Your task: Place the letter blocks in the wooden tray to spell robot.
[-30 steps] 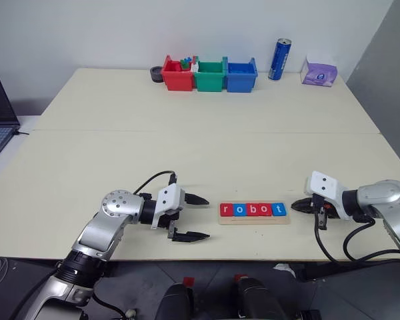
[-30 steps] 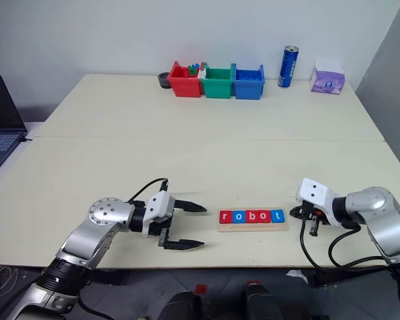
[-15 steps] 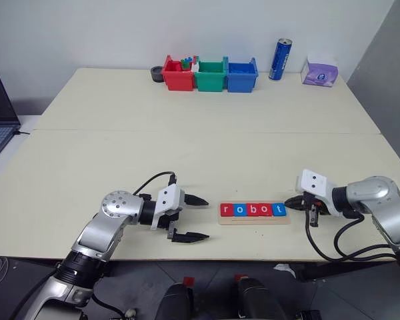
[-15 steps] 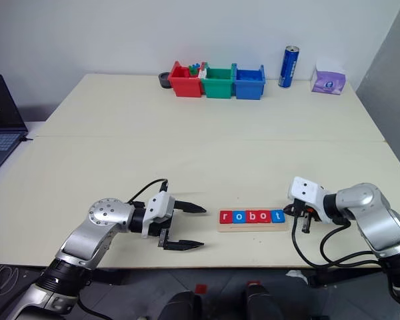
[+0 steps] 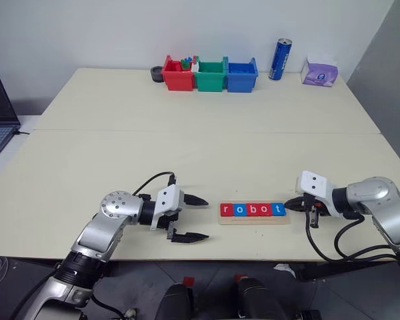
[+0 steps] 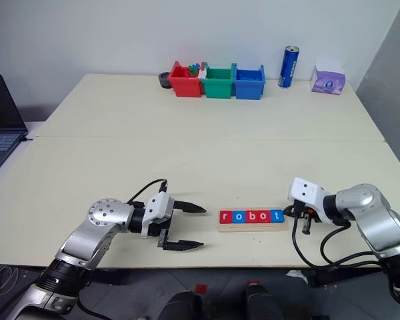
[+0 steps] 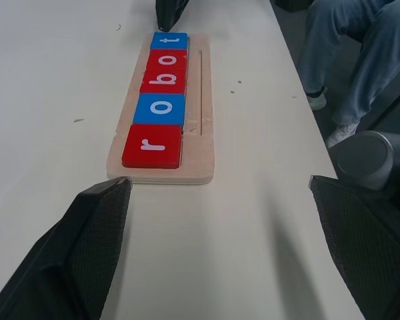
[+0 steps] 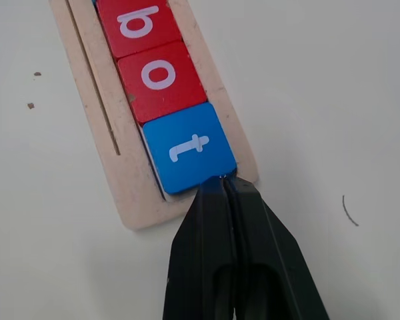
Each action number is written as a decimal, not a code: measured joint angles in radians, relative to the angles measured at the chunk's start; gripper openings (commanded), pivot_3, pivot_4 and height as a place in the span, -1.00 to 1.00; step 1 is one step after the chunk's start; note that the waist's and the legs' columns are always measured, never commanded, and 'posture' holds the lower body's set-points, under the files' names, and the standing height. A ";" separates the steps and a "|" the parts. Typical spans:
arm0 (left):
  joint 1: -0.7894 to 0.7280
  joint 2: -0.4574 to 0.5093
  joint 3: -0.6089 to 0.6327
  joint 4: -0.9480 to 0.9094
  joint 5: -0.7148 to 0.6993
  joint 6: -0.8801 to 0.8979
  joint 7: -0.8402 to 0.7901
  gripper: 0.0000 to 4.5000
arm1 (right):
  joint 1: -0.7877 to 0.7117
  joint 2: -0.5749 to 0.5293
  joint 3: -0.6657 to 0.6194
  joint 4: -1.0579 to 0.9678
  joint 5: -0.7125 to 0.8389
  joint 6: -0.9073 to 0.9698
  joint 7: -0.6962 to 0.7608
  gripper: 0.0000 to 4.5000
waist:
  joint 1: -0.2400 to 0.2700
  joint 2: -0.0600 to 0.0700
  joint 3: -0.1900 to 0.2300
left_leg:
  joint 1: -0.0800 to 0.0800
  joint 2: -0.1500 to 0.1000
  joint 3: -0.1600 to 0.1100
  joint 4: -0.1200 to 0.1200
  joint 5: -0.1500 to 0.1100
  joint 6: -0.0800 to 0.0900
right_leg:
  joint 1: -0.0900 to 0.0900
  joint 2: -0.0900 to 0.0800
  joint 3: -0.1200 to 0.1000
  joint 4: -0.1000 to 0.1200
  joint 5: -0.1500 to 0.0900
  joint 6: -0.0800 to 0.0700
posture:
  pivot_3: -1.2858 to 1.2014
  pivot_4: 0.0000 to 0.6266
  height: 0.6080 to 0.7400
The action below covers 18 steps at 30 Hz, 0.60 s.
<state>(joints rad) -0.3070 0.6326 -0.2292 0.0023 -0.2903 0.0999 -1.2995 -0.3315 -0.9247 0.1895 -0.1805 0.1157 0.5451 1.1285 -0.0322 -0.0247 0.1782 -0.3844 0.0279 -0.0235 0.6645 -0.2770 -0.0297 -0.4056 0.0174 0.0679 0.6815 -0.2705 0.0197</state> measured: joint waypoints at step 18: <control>-0.026 0.015 0.030 -0.001 -0.025 0.083 -0.002 1.00 | 0.012 -0.074 -0.141 -0.070 0.223 0.015 0.154 0.38 | 0.000 0.000 0.000 | 0.000 0.000 0.000 0.000 0.000 0.000 | 0.000 0.000 -0.001 0.000 0.000 0.000 | 0.03 -0.52 1.00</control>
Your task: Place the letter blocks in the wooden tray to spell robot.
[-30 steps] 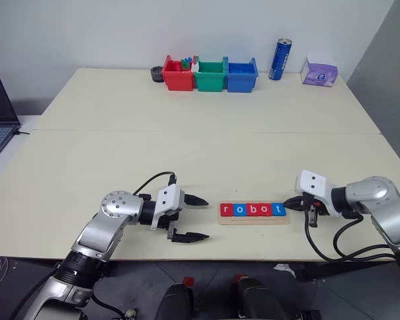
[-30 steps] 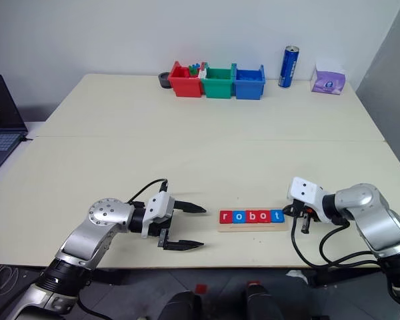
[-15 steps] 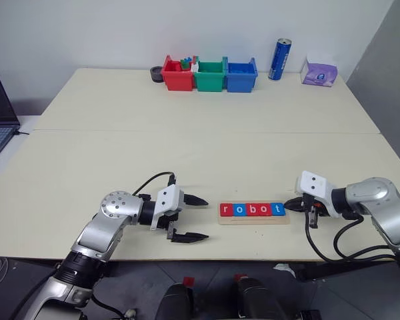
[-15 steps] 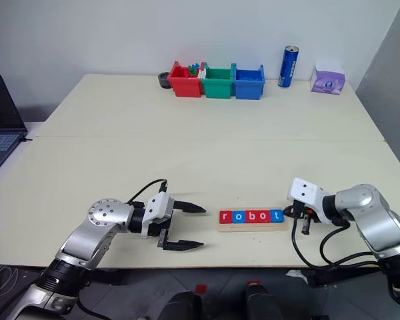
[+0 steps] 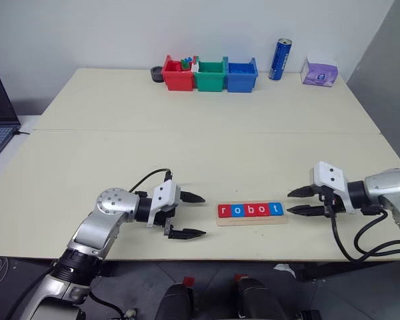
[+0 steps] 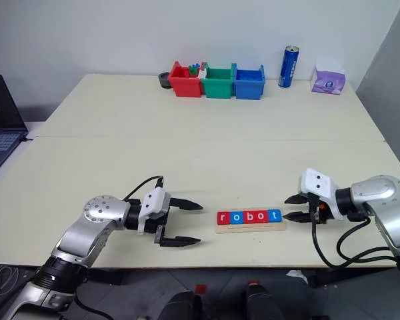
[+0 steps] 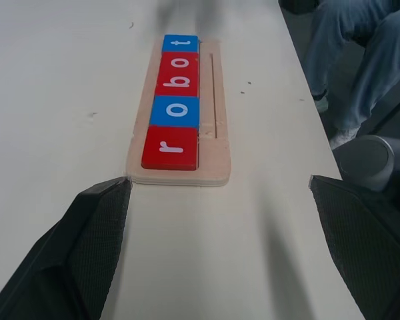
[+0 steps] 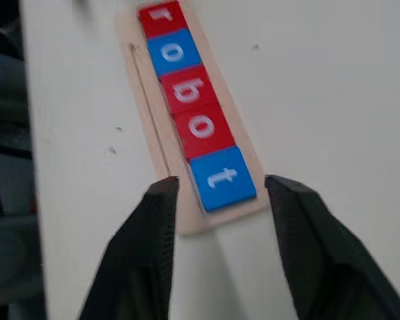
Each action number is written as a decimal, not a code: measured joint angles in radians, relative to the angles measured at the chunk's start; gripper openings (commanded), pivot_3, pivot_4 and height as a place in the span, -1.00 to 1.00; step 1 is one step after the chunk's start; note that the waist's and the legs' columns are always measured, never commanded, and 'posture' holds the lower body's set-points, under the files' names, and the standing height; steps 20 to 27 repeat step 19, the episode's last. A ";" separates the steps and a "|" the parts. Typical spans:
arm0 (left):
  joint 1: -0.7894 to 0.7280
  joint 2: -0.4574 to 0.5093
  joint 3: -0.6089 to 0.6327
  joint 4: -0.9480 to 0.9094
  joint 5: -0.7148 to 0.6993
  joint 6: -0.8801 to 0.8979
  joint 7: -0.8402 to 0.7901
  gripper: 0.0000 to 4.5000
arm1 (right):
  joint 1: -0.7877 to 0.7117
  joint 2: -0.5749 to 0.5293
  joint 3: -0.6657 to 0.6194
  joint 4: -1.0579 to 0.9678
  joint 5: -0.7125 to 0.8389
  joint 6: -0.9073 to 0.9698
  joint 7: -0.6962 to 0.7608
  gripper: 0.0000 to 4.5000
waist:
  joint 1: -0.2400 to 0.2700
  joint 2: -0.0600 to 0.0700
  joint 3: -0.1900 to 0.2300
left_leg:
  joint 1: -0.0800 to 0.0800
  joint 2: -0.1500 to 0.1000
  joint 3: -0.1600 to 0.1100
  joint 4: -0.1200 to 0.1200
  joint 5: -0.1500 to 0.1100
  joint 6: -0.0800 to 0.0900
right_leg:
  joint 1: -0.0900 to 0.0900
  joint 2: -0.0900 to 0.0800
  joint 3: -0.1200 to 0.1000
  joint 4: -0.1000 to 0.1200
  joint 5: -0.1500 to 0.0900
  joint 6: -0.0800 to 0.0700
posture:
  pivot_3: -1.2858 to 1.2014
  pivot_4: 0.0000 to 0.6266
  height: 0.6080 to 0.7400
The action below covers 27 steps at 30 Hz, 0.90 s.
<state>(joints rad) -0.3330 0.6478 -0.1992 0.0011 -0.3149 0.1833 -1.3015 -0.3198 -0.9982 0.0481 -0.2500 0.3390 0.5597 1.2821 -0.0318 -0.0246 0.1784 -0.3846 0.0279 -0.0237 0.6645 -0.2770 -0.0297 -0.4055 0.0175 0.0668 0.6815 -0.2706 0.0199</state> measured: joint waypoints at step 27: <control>-0.017 0.019 0.029 -0.040 -0.012 0.003 0.003 1.00 | 0.016 -0.056 -0.061 -0.041 0.113 0.034 0.028 0.98 | 0.001 0.000 0.000 | 0.000 0.000 0.000 0.000 0.000 0.000 | 0.000 0.000 0.000 0.000 -0.002 0.003 | 0.03 -0.52 1.00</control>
